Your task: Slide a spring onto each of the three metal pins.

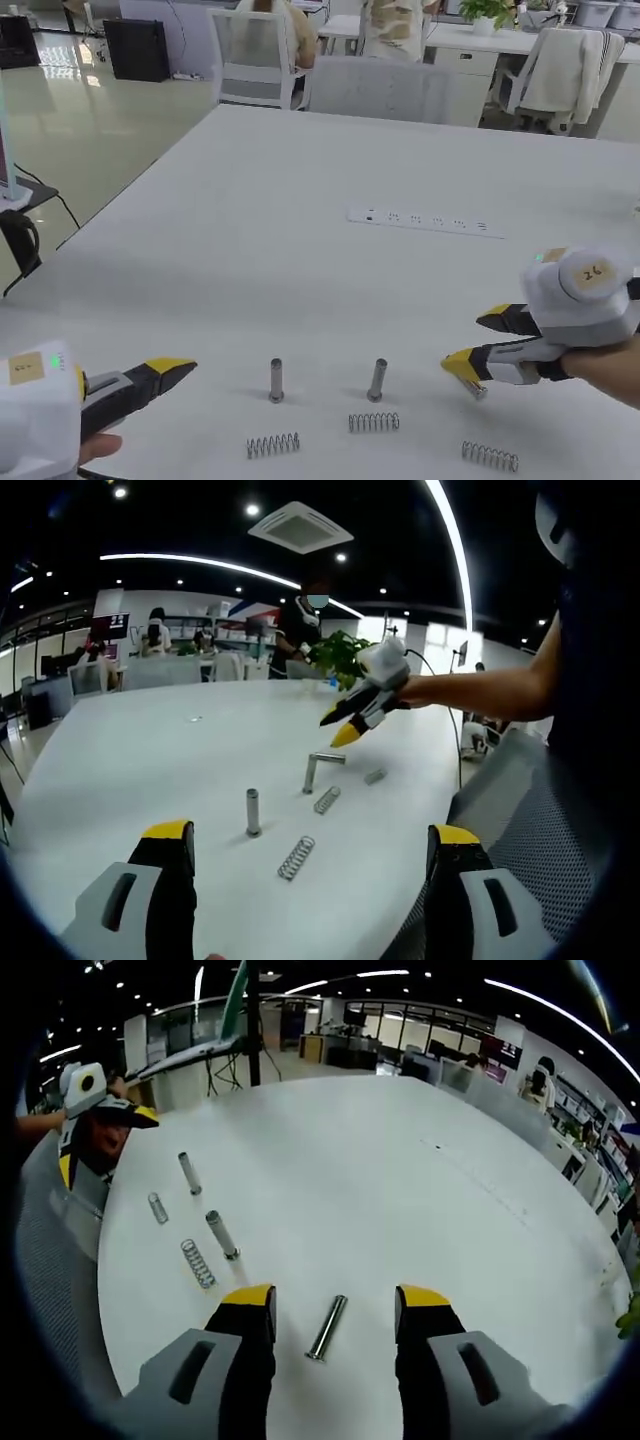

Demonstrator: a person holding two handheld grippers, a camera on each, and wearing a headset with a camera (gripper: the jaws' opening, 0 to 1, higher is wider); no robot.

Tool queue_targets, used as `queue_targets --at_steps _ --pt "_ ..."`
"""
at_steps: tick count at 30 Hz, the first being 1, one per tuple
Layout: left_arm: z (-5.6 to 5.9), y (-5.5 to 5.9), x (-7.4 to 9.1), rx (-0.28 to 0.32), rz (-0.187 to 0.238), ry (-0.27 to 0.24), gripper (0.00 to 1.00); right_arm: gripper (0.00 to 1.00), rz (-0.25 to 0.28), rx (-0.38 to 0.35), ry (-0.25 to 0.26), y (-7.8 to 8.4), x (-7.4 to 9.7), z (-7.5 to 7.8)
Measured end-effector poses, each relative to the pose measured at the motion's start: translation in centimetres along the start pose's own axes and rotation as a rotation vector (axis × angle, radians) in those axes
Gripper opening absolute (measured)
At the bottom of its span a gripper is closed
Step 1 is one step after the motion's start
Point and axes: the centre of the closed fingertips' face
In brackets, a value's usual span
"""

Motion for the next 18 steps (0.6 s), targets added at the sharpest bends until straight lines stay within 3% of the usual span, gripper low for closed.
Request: queue_targets --at_steps 3,13,18 --pt "-0.1 0.0 0.0 0.002 0.002 0.0 0.93 0.42 -0.047 -0.014 0.012 0.6 -0.3 0.2" --pt "-0.3 0.1 0.3 0.009 0.006 -0.007 0.93 0.32 -0.103 -0.104 0.026 1.6 -1.3 -0.1" --pt "-0.3 0.1 0.4 0.011 0.006 -0.01 0.93 0.21 -0.138 -0.116 0.037 2.2 -1.6 0.1"
Point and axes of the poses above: the centre of the closed fingertips' face, and the gripper's own axes: x roughly backward along the fingers, z roughly to its right, y roughly out of its underside, and after that the axes turned 14 degrees about z, right-handed
